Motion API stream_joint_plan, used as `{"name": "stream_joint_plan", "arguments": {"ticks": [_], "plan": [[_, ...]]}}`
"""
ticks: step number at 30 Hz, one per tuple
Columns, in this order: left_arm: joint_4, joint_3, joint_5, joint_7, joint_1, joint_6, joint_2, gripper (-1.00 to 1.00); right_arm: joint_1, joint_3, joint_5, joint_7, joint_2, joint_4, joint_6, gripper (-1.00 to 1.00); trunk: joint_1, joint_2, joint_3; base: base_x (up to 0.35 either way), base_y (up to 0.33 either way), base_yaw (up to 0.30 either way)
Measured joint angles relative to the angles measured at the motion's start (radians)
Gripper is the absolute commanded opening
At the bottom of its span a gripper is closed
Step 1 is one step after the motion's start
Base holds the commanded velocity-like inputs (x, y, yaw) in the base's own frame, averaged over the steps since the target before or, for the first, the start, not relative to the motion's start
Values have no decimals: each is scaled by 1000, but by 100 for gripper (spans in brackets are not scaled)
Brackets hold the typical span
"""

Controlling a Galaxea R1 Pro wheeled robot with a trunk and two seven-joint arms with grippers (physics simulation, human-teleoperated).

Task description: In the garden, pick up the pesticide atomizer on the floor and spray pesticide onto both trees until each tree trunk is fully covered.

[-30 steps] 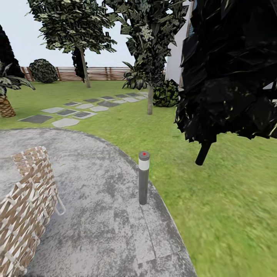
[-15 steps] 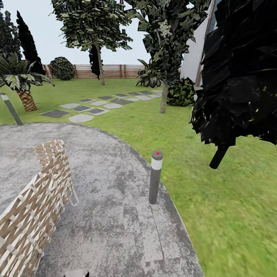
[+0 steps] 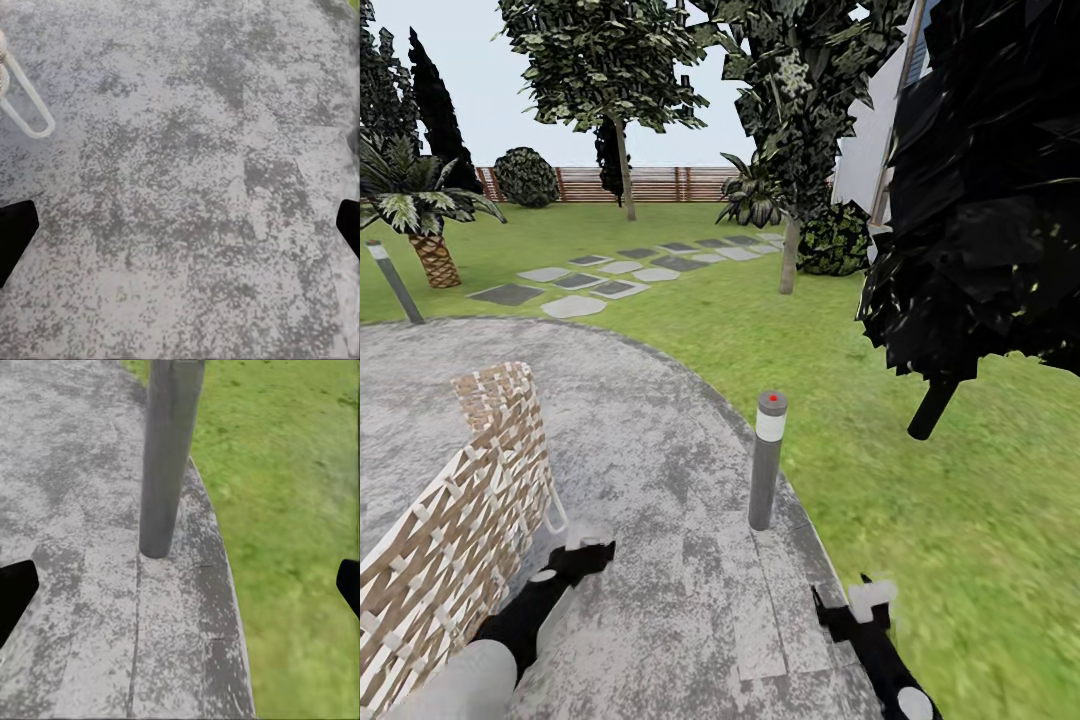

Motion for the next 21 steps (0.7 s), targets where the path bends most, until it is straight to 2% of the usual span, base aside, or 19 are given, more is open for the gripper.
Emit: {"name": "stream_joint_plan", "arguments": {"ticks": [1, 3, 6, 8, 10, 14, 18, 21], "plan": [[0, 0, 0, 0, -15, 7, 0, 100, -11, 3, 5, 0, 6, -22, 25, 100, 0, 0, 0, 0, 0, 0], [0, -1, 0, 0, -94, 28, 0, 100, -96, 15, 17, 2, 34, -103, 190, 100, 0, 0, 0, 0, 0, 0], [1, -1, 0, 0, -145, 39, -1, 100, -179, 18, 16, 3, 41, -123, 273, 100, 0, 0, 0, 0, 0, 0], [0, -1, 0, 0, -196, 67, -3, 100, -266, 19, 17, 4, 44, -129, 326, 100, 0, 0, 0, 0, 0, 0], [-3, -2, 0, 1, -249, 126, -8, 100, -365, 20, 17, 6, 45, -132, 374, 100, 0, 0, 0, 0, 0, 0], [-59, -4, -20, 1, -284, 186, -13, 100, -436, 18, 17, 49, 44, -164, 439, 100, 0, 0, 0, 7, 0, 0], [-131, -6, -50, 1, -283, 210, -13, 100, -451, 13, 17, 86, 42, -207, 465, 100, 0, 0, 0, 181, 0, 0], [-149, -5, -60, 1, -283, 216, -12, 100, -454, 11, 18, 93, 42, -215, 470, 100, -1, 0, 0, 303, 0, 0]]}}
